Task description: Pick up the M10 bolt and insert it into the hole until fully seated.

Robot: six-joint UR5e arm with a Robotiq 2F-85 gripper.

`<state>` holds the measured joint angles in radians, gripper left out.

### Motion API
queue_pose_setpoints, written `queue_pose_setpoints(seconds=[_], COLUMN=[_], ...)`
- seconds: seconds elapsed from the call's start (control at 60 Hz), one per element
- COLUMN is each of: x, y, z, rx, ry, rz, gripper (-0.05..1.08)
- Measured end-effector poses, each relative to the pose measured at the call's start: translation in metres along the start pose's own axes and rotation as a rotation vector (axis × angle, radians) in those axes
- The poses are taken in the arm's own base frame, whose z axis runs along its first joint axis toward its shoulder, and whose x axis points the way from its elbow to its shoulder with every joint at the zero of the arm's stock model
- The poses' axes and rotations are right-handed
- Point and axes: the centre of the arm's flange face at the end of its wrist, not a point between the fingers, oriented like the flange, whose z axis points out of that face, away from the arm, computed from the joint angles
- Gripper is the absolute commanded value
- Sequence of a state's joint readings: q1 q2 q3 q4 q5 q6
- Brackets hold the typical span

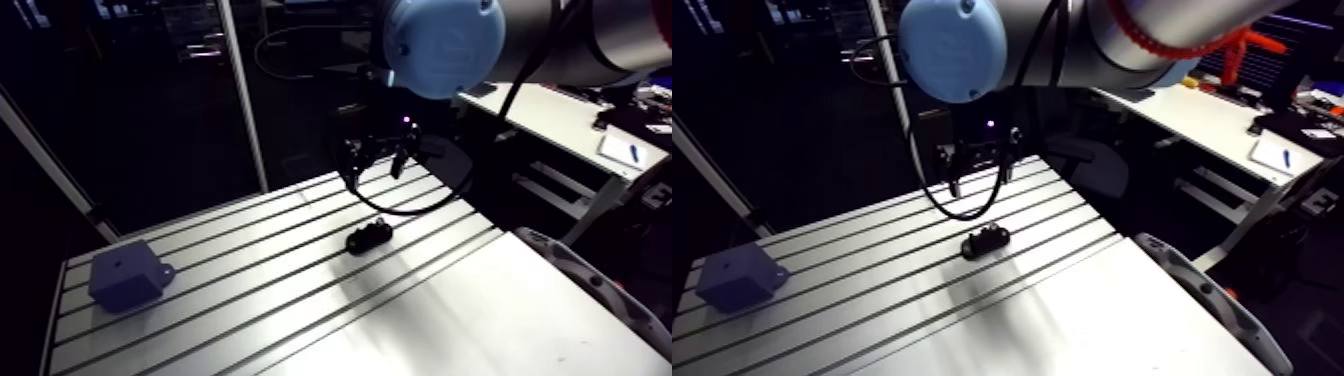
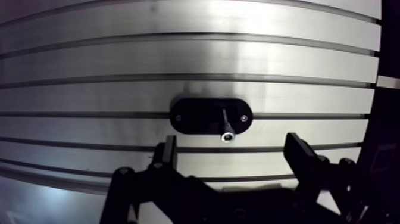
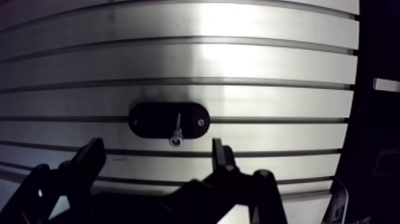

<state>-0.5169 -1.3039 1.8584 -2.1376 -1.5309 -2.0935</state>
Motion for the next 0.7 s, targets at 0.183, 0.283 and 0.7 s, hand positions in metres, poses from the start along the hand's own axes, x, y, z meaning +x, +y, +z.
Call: queue_pose_setpoints(seconds=[0.183,0.283,0.7], x=[-0.002,-0.003,-0.009], y=[0.003,0.003,0.001], z=[0.011,0.015,0.026], rx=[-0.005,-0.005,-0.002], ry=[0.005,0.006,-0.003], rz=[0.003,0.001,-0.005], gripper=[0.14,0.18,0.34])
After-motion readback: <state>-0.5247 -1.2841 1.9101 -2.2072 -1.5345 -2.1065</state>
